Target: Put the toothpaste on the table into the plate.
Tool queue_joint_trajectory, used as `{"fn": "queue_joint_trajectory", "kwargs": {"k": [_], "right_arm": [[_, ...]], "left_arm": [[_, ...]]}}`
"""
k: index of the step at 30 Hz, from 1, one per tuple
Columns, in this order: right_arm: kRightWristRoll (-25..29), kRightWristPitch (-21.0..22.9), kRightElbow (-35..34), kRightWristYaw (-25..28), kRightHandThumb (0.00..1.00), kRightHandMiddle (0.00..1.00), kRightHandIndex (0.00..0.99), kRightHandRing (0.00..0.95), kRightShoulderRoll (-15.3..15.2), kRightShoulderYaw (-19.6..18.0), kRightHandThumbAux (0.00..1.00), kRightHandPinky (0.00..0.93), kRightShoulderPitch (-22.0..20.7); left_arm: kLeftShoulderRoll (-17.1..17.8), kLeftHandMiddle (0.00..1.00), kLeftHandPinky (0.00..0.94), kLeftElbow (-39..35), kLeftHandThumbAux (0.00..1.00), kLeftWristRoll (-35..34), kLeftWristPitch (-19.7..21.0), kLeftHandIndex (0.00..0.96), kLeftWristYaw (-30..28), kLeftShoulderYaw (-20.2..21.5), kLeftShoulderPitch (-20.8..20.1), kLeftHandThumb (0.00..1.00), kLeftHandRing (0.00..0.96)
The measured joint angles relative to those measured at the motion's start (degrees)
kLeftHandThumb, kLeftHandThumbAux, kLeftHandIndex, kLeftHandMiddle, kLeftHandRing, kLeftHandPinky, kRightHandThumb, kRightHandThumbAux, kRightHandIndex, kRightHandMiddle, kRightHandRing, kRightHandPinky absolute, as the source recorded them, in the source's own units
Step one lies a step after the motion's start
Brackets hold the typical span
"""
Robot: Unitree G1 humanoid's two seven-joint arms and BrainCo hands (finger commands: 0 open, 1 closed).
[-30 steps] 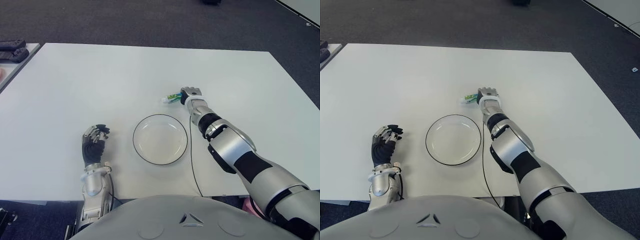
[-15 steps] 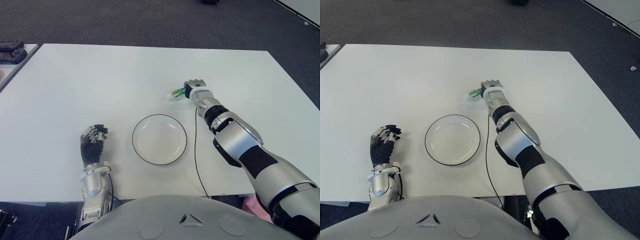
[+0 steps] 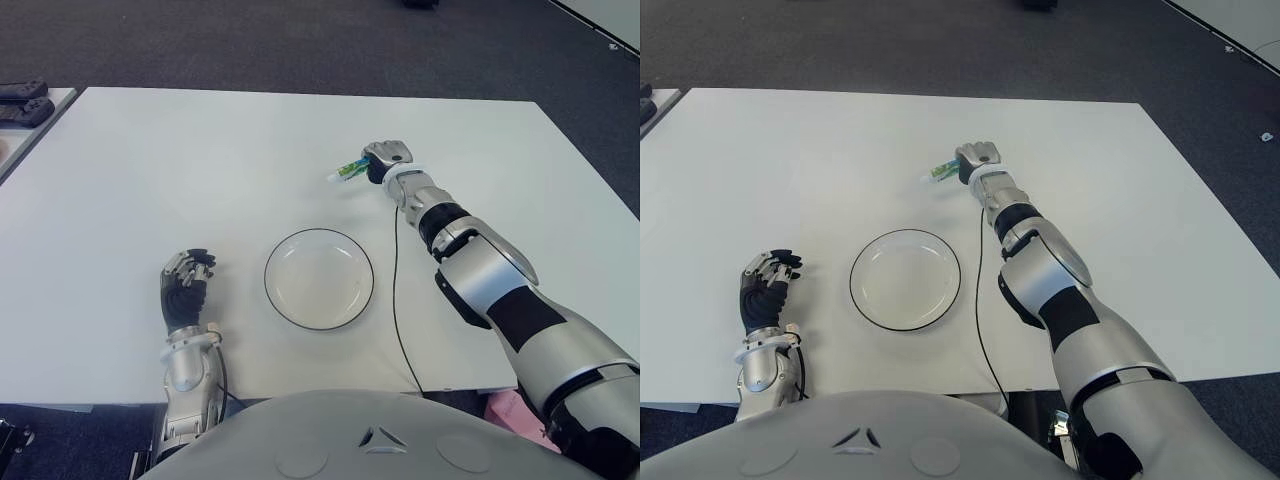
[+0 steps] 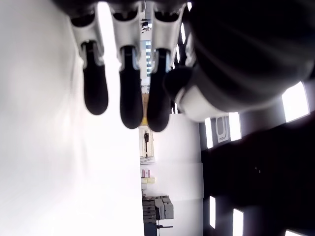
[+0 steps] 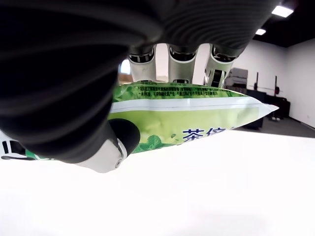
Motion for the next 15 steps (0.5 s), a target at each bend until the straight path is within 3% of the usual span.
{"fn": "queue_joint_trajectory", "kwargs": {"k": [10, 15], "right_arm": [[2.65, -10.33, -5.77, -8.38, 0.71, 0.875, 0.44, 0.861, -2.66, -2.67, 0.717, 0.868, 0.25], [3.06, -16.67, -10.72, -11.91, 0.711, 0.88, 0.439, 0.865, -4.46, -2.92, 0.717, 0.868, 2.46]], "left_arm": [[0.25, 0.496, 0.481, 0.92, 0.723, -0.45, 0.35, 0.422, 0.0, -0.1, -1.41, 0.71, 0.494], [0.42, 0.502, 0.484, 1.92, 0.723, -0.44, -0.26, 0.422, 0.0, -0.19, -2.1, 0.711, 0.496]]}}
